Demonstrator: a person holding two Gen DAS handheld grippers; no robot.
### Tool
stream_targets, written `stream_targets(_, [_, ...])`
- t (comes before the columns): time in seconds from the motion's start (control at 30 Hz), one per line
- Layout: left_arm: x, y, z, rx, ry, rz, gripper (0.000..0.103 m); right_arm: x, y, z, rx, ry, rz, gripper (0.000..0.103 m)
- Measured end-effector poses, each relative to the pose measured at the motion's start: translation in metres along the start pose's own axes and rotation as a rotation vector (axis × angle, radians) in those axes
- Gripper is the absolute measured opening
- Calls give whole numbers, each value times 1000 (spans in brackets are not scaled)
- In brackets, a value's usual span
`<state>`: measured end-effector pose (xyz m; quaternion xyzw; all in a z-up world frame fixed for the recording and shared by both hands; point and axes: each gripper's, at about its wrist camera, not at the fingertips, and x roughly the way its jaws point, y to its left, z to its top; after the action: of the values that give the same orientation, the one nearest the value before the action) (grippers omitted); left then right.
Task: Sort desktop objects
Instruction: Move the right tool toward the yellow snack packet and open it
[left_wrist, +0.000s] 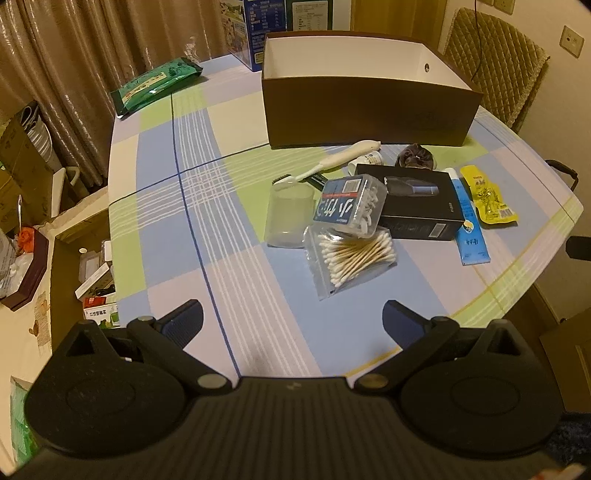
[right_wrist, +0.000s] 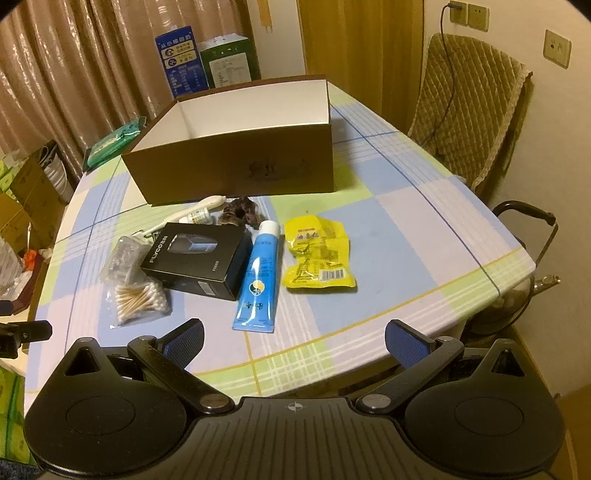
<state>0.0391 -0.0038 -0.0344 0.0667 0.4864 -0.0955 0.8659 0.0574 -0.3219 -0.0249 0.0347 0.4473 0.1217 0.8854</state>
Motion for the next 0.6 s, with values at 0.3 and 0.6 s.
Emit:
stream_targets(0.3, [9, -4, 11, 8, 5, -13, 102, 8, -7, 9, 6, 10, 2, 101])
stream_targets(0.6, [19, -8, 24, 34, 4, -36, 102, 19, -13, 20, 10, 26, 4, 101])
